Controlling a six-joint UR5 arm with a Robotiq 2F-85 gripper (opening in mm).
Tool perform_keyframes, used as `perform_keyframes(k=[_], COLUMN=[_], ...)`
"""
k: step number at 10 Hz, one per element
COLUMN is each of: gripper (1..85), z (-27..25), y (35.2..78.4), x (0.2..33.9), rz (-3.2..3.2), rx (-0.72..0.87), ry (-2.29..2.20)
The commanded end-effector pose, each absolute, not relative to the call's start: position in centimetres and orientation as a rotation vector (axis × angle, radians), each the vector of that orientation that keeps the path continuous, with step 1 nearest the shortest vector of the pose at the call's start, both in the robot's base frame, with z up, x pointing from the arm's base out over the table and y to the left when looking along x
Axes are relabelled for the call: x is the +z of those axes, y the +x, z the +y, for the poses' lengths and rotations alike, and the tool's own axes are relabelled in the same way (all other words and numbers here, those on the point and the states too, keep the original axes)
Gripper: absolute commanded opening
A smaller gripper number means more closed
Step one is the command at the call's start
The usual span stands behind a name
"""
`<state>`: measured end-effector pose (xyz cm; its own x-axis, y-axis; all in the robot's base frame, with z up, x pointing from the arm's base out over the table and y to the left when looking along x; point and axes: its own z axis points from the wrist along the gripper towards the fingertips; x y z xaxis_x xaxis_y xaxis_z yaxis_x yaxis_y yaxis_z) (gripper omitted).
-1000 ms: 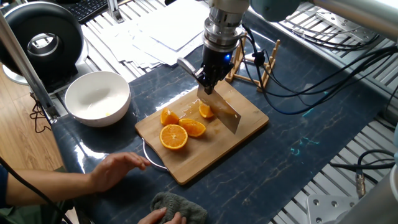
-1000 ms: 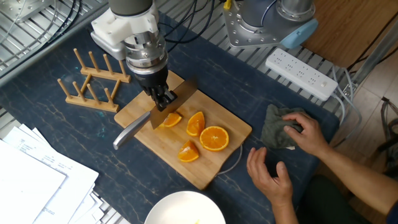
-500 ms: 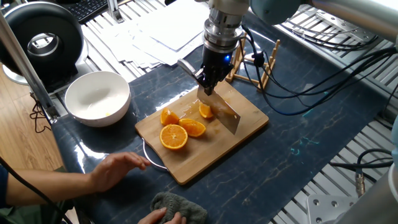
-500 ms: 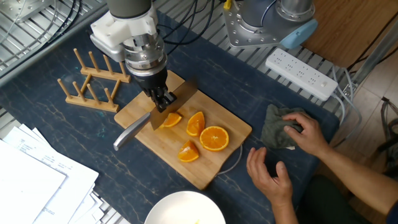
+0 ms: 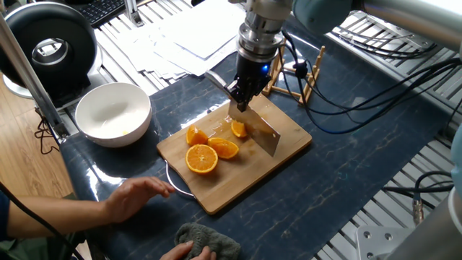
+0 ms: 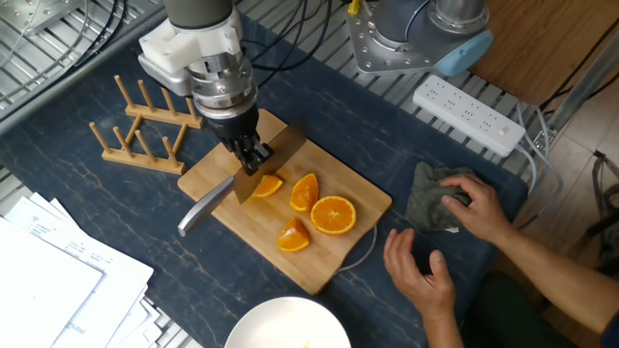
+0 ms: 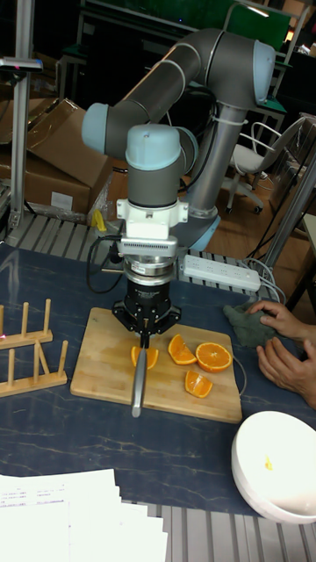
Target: Chop the orange
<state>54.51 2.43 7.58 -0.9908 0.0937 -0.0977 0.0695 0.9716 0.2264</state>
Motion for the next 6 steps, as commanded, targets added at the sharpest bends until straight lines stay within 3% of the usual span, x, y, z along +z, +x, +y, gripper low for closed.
perform_keyframes(k=[1,3,6], gripper=[1.0,1.0,1.0], z=[1.5,1.2,-0.2], y=[56.1,56.5,58.2], x=[7.9,8.0,7.1], rz=[2.957,2.938,2.914], rx=[0.383,0.391,0.217], ry=[0.096,0.084,0.042])
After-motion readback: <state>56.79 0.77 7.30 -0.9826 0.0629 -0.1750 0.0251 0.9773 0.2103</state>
